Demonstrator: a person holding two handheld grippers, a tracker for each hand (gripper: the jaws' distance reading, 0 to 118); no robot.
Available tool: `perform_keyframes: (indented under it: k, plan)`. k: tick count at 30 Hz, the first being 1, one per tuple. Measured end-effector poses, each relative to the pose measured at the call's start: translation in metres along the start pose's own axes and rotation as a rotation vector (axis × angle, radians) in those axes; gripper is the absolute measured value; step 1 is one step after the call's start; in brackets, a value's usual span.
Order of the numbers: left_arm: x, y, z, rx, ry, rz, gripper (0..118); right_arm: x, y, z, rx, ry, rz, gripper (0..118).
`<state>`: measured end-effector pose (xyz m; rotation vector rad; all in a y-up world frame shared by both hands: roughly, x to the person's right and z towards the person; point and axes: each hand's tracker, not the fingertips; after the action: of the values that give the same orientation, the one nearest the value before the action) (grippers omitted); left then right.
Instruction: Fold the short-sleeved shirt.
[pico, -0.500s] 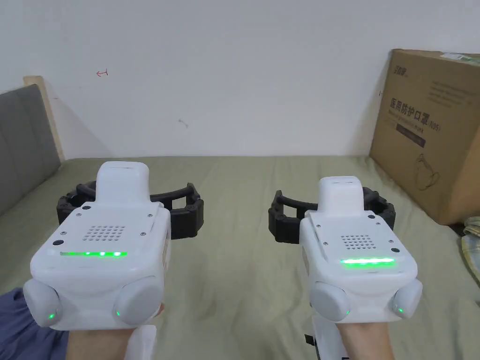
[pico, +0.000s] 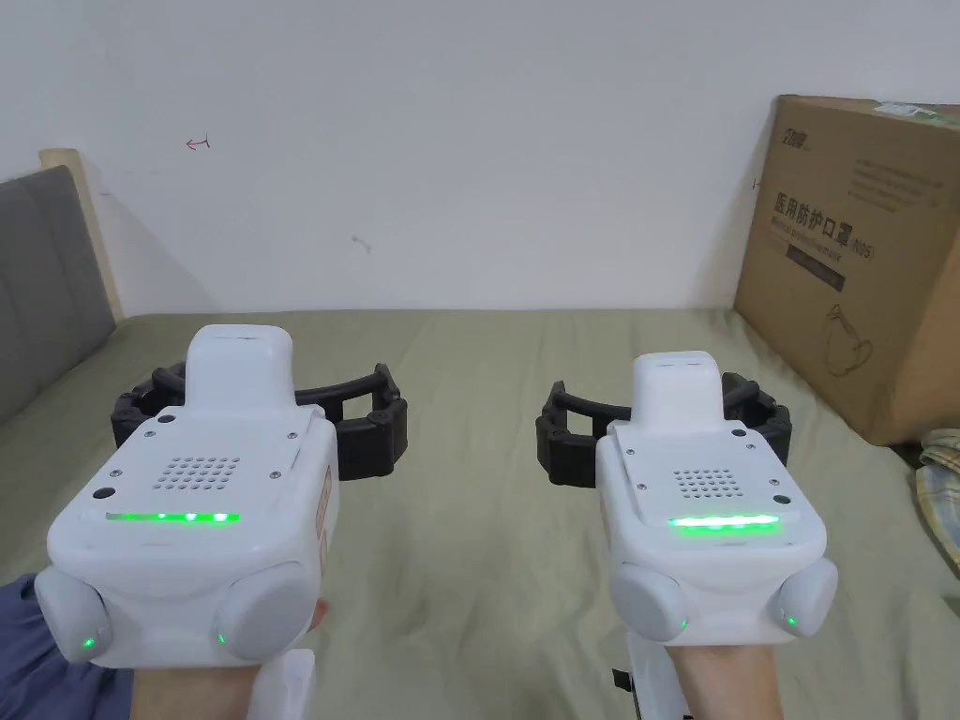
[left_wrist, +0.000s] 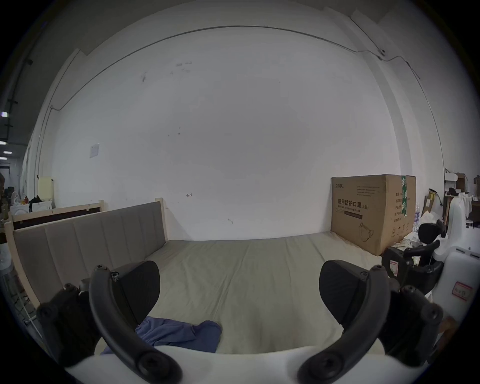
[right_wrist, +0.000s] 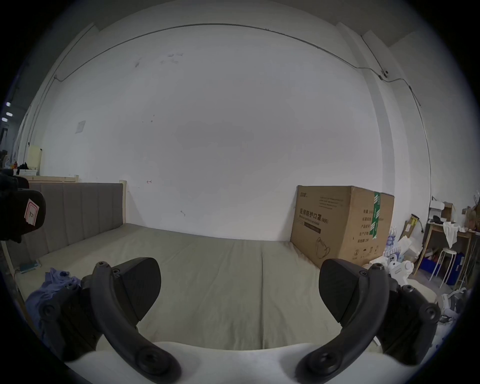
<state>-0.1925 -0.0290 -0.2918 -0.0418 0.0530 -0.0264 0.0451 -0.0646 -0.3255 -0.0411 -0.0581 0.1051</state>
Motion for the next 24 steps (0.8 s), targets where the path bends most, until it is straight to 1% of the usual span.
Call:
perform_keyframes:
  k: [3,6,8,12,16,18,19,24]
  plan:
    - [-0.0031,0.0006,0.0,-0.005,0.012,0.023,118,0.0052,0.0006,-0.002,-0.025,0.034,-0.059,118]
    - [-0.0074,0.0013,0.0021,-0.002,-0.024,0.057,118,0.0071,0.0008,-0.0027,-0.025,0.031,-0.072,118]
    - [-0.0081,-0.0002,0.0022,-0.002,-0.016,0.056,118,0.0069,0.0007,-0.0025,-0.021,0.028,-0.068,118]
    - [-0.0044,-0.0016,-0.0001,-0.011,0.015,0.001,118,0.0043,0.0004,-0.0024,-0.023,0.031,-0.044,118]
    - [-0.0032,-0.002,0.0,-0.012,0.018,0.004,118,0.0016,-0.0007,-0.0009,-0.016,0.027,-0.031,118]
    - [-0.0033,-0.0022,0.0001,-0.014,0.015,0.003,118,0.0027,-0.0018,0.0009,-0.006,0.048,-0.032,118]
    - [-0.0029,-0.0023,0.0,-0.015,0.021,-0.002,118,0.004,-0.0025,0.002,0.001,0.084,-0.037,118]
    - [-0.0017,-0.0031,0.0005,-0.017,0.03,-0.009,118,0.0025,-0.0019,0.0024,-0.01,0.053,-0.022,118]
